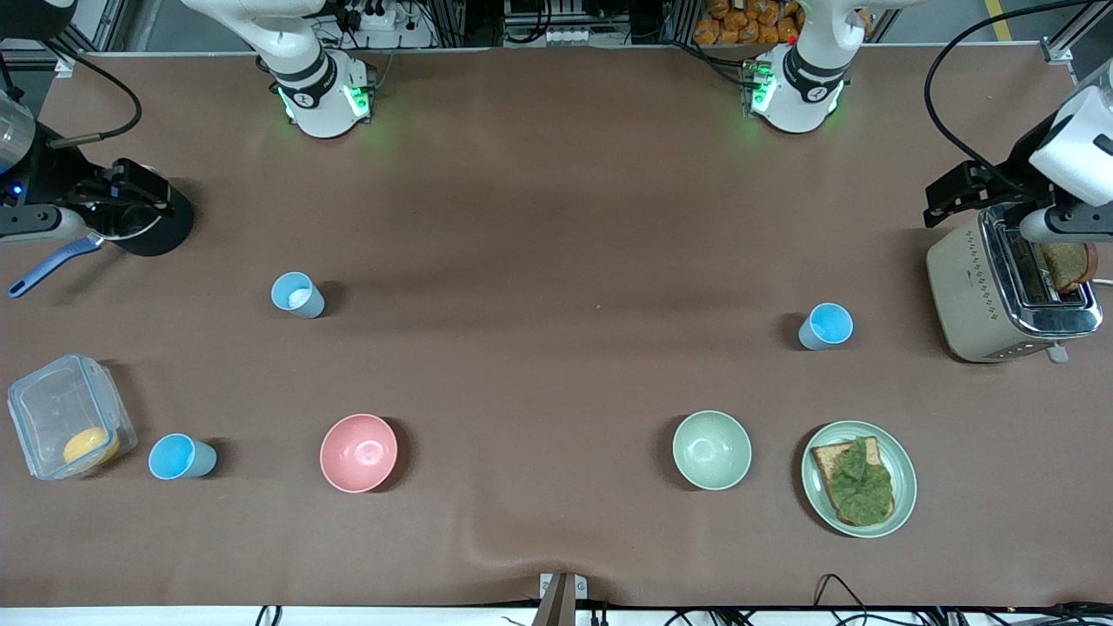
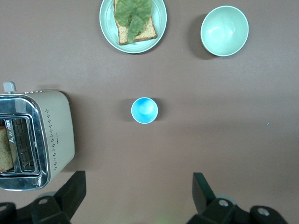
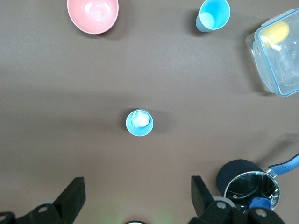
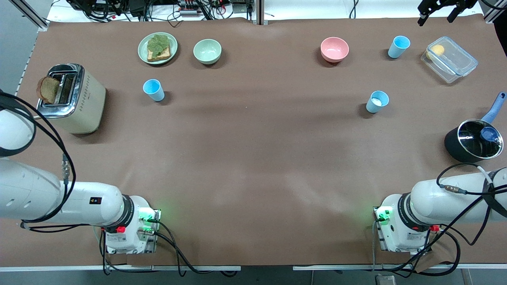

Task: Stack blue cups with both arms
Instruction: 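Reach the right gripper and the left gripper toward the two blue cups, then close both grippers around the blue cups and lift them slightly, then carry the blue cup with the right gripper to the table center, then release the cup with the right gripper while the left gripper lifts its cup, then move the left gripper's cup above the center cup while the right gripper retracts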

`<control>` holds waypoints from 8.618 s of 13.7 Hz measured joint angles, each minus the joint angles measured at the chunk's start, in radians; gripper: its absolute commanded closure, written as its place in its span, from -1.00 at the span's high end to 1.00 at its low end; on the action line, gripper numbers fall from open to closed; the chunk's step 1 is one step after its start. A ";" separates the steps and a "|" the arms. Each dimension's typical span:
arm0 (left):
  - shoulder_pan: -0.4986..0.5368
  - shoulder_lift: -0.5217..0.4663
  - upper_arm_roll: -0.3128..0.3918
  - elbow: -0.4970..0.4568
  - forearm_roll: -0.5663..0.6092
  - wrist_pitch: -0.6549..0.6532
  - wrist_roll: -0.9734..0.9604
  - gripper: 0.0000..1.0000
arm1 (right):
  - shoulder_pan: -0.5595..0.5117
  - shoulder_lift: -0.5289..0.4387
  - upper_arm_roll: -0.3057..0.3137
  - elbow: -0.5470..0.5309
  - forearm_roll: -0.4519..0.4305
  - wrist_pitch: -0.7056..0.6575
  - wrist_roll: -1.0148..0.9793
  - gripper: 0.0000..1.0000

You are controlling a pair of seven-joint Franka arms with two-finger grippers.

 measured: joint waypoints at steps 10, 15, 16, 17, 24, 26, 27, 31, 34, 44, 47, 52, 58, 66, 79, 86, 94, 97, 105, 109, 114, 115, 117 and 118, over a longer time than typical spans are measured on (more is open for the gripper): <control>0.064 0.063 -0.009 -0.028 0.012 0.055 0.055 1.00 | -0.001 0.001 -0.001 -0.011 0.000 0.001 -0.003 1.00; 0.083 0.090 -0.037 -0.300 0.012 0.388 0.053 1.00 | -0.010 0.002 -0.010 -0.119 0.000 0.093 -0.003 1.00; 0.099 0.091 -0.037 -0.365 0.012 0.462 0.054 1.00 | -0.013 0.002 -0.010 -0.140 0.000 0.112 -0.003 1.00; 0.115 0.094 -0.037 -0.421 0.012 0.528 0.057 1.00 | -0.015 0.002 -0.010 -0.161 0.000 0.137 -0.003 1.00; 0.143 0.265 -0.039 -0.595 0.012 0.868 0.076 1.00 | -0.021 0.006 -0.011 -0.458 0.000 0.459 -0.003 1.00; 0.144 0.297 -0.039 -0.595 0.012 0.882 0.076 1.00 | -0.025 0.007 -0.012 -0.551 0.000 0.573 -0.003 1.00; 0.144 0.308 -0.039 -0.595 0.012 0.886 0.076 1.00 | -0.025 0.007 -0.012 -0.597 0.000 0.639 -0.003 1.00; 0.143 0.339 -0.042 -0.595 0.012 0.888 0.076 -0.18 | -0.030 0.028 -0.013 -0.679 0.000 0.760 -0.003 1.00; 0.142 0.353 -0.044 -0.595 0.010 0.891 0.075 -1.00 | -0.033 0.113 -0.013 -0.687 0.000 0.888 -0.004 1.00; 0.126 0.258 -0.097 -0.440 0.007 0.694 -0.034 -1.00 | -0.050 0.259 -0.011 -0.684 0.000 1.021 -0.040 1.00; 0.125 0.178 -0.128 -0.258 -0.037 0.415 -0.054 -1.00 | -0.050 0.255 -0.010 -0.684 0.000 0.996 -0.045 1.00; 0.122 0.150 -0.149 -0.033 -0.081 0.153 -0.061 -1.00 | -0.051 0.236 -0.009 -0.685 0.000 0.956 -0.067 1.00; 0.116 0.160 -0.188 -0.014 -0.083 0.151 -0.070 -1.00 | -0.060 0.234 -0.010 -0.709 0.000 0.940 -0.084 1.00; 0.112 0.166 -0.194 -0.011 -0.083 0.151 -0.070 -1.00 | -0.061 0.234 -0.001 -0.736 0.039 0.944 -0.084 -1.00; 0.116 0.168 -0.191 -0.007 -0.083 0.150 -0.070 -1.00 | 0.130 0.211 0.021 -0.465 0.159 0.637 0.036 -1.00; 0.116 0.169 -0.190 -0.006 -0.083 0.150 -0.070 -1.00 | 0.562 0.241 0.029 -0.439 0.180 0.801 0.602 -1.00; 0.117 0.170 -0.190 -0.006 -0.083 0.147 -0.070 -1.00 | 0.779 0.476 0.019 -0.369 0.175 1.007 0.847 -1.00; 0.117 0.170 -0.189 -0.006 -0.083 0.146 -0.070 -1.00 | 0.779 0.493 0.012 -0.363 0.175 1.012 0.848 -0.09; 0.109 0.171 -0.200 -0.005 -0.084 0.130 -0.070 -1.00 | 0.733 0.473 -0.012 -0.236 0.175 0.757 0.852 1.00; 0.062 0.174 -0.239 -0.005 -0.086 0.138 -0.110 -1.00 | 0.617 0.418 -0.022 -0.056 0.173 0.459 0.849 1.00; -0.089 0.211 -0.259 -0.005 -0.086 0.201 -0.307 -1.00 | 0.355 0.314 -0.030 0.047 0.170 0.270 0.604 1.00; -0.121 0.222 -0.260 -0.005 -0.086 0.215 -0.356 -1.00 | 0.306 0.279 -0.031 0.046 0.170 0.248 0.539 1.00; -0.179 0.250 -0.262 -0.005 -0.086 0.256 -0.432 -1.00 | 0.205 0.200 -0.032 0.029 0.170 0.197 0.413 1.00; -0.209 0.266 -0.263 -0.005 -0.086 0.285 -0.481 -1.00 | 0.160 0.163 -0.032 0.019 0.170 0.174 0.373 1.00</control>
